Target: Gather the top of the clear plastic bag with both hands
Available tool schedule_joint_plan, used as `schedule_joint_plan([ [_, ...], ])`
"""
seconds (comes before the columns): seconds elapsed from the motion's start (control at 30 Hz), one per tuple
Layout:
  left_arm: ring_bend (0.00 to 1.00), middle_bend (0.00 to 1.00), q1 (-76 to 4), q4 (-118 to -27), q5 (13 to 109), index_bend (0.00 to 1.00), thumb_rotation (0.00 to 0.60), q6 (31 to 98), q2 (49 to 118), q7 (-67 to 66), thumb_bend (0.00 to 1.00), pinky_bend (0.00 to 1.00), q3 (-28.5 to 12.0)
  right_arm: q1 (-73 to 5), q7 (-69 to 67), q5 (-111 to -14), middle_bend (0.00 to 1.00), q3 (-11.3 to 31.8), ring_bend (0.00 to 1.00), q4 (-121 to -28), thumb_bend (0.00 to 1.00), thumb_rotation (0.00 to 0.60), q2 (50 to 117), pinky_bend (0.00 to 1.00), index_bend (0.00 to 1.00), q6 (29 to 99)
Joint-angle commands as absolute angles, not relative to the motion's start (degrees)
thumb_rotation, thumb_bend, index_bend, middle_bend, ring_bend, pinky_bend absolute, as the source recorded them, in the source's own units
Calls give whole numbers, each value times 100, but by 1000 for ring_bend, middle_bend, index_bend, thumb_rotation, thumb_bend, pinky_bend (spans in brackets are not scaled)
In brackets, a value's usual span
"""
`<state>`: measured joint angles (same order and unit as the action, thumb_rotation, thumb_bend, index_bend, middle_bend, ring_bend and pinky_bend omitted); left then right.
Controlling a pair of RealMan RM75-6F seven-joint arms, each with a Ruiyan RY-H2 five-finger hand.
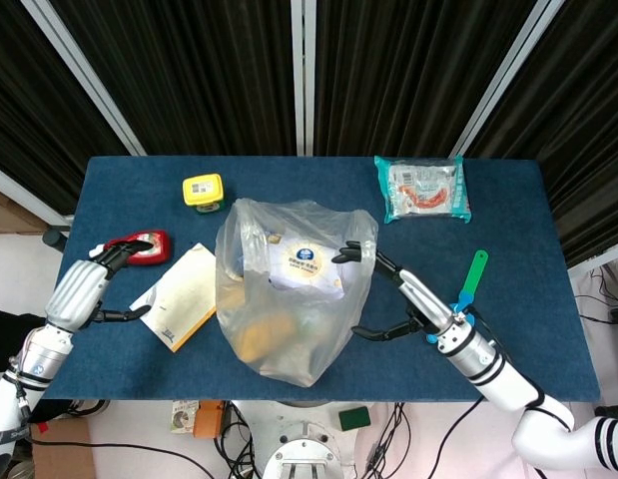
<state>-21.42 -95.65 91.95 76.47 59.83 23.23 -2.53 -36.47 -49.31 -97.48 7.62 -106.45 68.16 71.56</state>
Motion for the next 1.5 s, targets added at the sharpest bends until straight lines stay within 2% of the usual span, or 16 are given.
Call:
schedule_joint_plan([
  [0.03,181,199,-2141,-9571,9194,183,600,7649,5971,2323,125,370,-257,-3713,-4825,-9712,163,813,46,-10717,205,600,6811,128,135,7105],
  [0.23,181,199,-2123,-9596,9208,183,600,7681,5934,2329,125,370,-260,-3833,-4799,-9508,146,885,46,-10702,155,600,6901,126,93,6945],
  [0.67,181,199,-2030,-9731,9173,183,600,7799,5781,2249,125,370,-283,-4103,-6068,-9454,109,1012,19,-10234,101,600,7301,62,4,6986],
  [1.27,181,199,-1981,-9809,9144,184,600,7813,5725,2172,125,370,-307,-4285,-8201,-9515,96,1003,4,-10122,97,600,7389,46,0,7186],
  [1.37,182,203,-1944,-9803,9155,184,600,7909,5719,2191,125,372,-332,-4277,-8621,-9455,122,999,13,-10048,71,600,7388,61,0,7223],
  [1.5,223,257,-1796,-9796,9049,211,600,8314,5786,2264,169,418,-494,-4260,-9069,-9479,148,948,18,-9931,59,600,7366,85,0,7273],
])
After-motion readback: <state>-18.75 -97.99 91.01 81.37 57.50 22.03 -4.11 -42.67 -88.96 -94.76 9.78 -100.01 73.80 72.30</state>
